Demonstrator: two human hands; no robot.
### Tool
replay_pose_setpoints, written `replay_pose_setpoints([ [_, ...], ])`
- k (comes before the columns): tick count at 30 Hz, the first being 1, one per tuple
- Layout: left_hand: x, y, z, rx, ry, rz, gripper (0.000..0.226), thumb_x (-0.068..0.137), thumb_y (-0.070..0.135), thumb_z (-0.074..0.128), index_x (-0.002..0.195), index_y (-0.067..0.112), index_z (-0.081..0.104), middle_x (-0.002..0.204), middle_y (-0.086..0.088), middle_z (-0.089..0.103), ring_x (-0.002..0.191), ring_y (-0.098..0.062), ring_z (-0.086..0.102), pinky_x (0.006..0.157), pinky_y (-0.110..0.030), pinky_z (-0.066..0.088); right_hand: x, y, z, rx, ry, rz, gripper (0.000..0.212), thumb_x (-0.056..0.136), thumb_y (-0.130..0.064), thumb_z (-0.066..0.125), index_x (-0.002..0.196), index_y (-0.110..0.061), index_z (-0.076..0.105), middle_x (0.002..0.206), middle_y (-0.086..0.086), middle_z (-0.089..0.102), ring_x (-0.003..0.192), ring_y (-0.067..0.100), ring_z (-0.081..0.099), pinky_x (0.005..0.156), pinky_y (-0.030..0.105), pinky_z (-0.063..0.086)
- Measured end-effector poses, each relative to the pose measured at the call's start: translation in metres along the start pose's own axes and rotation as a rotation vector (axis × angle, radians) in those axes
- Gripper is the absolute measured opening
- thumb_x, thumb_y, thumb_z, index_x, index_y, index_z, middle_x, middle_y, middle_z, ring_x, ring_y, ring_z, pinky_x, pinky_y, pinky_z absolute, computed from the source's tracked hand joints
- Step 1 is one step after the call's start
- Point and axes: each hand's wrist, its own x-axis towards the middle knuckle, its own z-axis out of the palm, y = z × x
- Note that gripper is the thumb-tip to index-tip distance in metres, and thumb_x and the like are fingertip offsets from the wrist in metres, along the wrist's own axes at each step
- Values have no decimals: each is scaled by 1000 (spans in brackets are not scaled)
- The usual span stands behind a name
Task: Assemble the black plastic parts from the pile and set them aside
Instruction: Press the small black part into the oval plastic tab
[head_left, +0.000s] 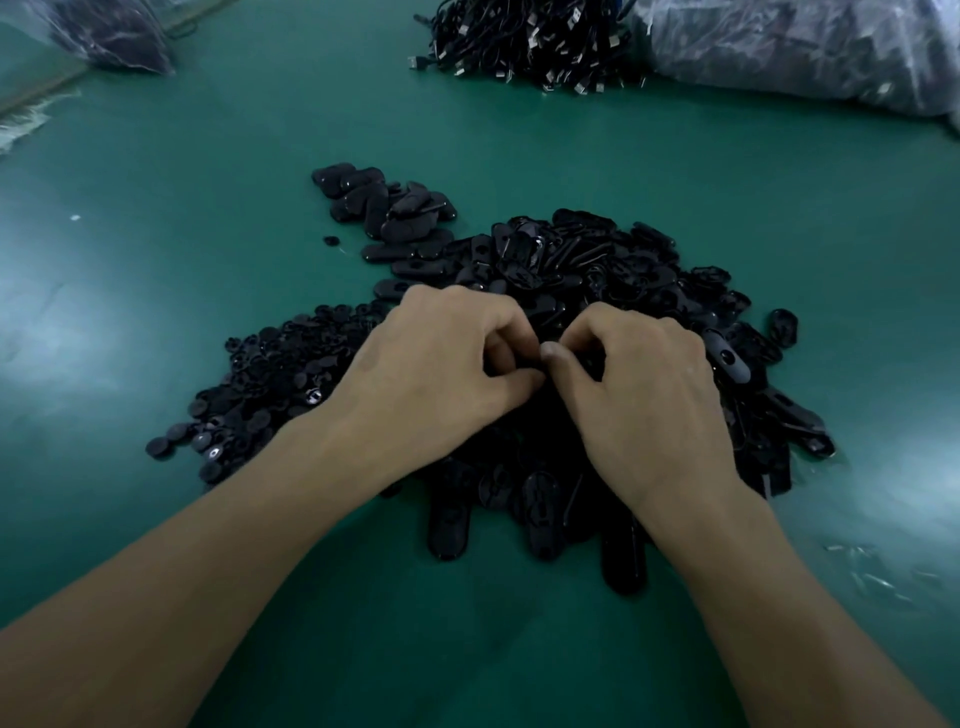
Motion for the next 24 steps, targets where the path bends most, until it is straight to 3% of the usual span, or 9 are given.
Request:
replay_pose_setpoints([
  [5, -1, 1, 0, 12, -10, -9, 15, 77, 29, 84, 89, 31, 74, 65, 17, 63, 60, 0, 59, 63, -35, 58, 0, -3, 0, 89, 25, 86, 11, 93, -28, 67, 96, -26, 56, 85, -13, 61, 87, 18, 58, 75, 40, 52],
  [11, 0, 0, -3, 12, 0, -33, 18, 78, 31, 84, 94, 31, 75, 69, 17, 65, 62, 1, 58, 67, -34, 58, 3, 1, -5, 236, 37, 185, 22, 85, -22, 76, 91, -31, 57, 82, -17, 62, 77, -2, 56, 63, 11, 41],
  [14, 0, 0, -4, 27, 12, -35, 19, 79, 32, 83, 96, 30, 75, 72, 17, 65, 64, 1, 58, 66, -29, 56, 4, 2, -8, 289, 46, 192, 23, 84, -18, 75, 85, -33, 57, 79, -17, 63, 72, -4, 58, 61, 4, 41],
  [19, 2, -2, -5, -31, 87, -46, 15, 84, 26, 79, 98, 26, 74, 74, 17, 67, 69, 1, 61, 62, -9, 46, 6, 8, -14, 400, 108, 178, 19, 79, -18, 72, 82, -32, 59, 71, -14, 63, 64, -6, 57, 58, 5, 42],
  [24, 5, 0, -8, -249, 143, -70, 25, 87, 30, 76, 112, 27, 73, 79, 16, 73, 68, 3, 64, 64, -6, 44, 9, 11, -19, 644, 62, 97, 22, 85, -8, 71, 89, -30, 68, 74, -8, 68, 64, -3, 59, 60, 11, 47],
])
